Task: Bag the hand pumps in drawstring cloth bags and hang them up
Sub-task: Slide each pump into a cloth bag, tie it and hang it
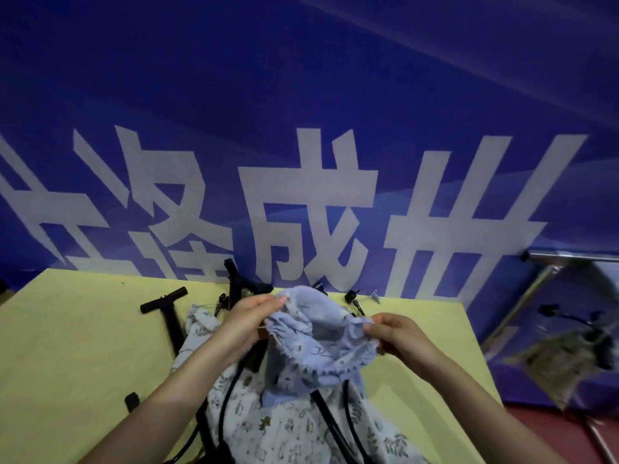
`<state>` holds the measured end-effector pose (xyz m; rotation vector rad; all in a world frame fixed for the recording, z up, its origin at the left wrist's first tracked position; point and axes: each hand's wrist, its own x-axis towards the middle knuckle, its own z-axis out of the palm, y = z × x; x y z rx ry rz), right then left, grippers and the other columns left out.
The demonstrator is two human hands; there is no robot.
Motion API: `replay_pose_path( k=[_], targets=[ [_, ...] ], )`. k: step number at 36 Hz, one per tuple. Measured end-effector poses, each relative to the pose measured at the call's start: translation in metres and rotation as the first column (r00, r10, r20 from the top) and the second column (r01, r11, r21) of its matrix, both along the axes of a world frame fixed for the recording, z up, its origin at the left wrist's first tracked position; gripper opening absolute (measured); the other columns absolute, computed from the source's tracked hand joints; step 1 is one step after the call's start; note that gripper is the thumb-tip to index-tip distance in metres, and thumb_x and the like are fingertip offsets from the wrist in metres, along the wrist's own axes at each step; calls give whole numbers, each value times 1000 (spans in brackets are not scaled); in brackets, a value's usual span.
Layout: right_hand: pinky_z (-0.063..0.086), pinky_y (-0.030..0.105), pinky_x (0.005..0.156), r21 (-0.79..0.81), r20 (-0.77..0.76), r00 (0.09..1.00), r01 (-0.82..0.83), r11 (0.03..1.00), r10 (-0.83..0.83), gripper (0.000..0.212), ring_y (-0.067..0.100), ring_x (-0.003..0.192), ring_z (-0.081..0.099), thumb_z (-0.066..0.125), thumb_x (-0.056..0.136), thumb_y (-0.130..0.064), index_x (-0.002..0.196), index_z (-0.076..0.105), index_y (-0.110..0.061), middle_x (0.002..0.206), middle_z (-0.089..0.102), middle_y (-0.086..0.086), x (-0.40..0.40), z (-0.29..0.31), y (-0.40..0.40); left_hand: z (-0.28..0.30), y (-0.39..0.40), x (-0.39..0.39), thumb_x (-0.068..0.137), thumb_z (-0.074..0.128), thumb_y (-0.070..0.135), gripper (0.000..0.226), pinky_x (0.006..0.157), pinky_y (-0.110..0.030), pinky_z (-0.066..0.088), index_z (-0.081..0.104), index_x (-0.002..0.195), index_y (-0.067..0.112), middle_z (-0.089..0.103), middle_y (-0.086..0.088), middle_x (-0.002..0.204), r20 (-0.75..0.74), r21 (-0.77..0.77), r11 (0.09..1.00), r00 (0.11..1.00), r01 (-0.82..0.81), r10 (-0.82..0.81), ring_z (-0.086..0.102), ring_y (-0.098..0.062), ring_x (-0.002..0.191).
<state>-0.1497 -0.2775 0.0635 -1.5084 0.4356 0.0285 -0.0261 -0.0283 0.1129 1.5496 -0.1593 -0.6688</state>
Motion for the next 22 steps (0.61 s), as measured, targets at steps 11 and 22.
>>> replay_pose_path(
  k=[11, 22],
  targets=[
    [56, 30, 75, 379, 132, 724, 594, 709, -677, 22, 23, 84, 67, 49, 98, -12, 96, 59, 7, 95, 66, 20, -52, 3, -54, 5, -91, -19, 96, 42, 0, 33, 37, -19, 21, 69, 107, 15, 48, -10, 70, 73, -39, 999, 997, -11, 14, 23, -12, 42],
    [49, 34, 71, 124, 111, 805, 570, 812, -582, 9, 23, 81, 62, 58, 93, -10, 92, 66, -6, 89, 65, 11, -95, -19, -77, -52, -113, -57, 92, 62, 10, 9, 48, -20, 52, 64, 97, 3, 58, -2, 65, -321, -138, 983, 933, 123, -162, 56, -9, 49]
  ],
)
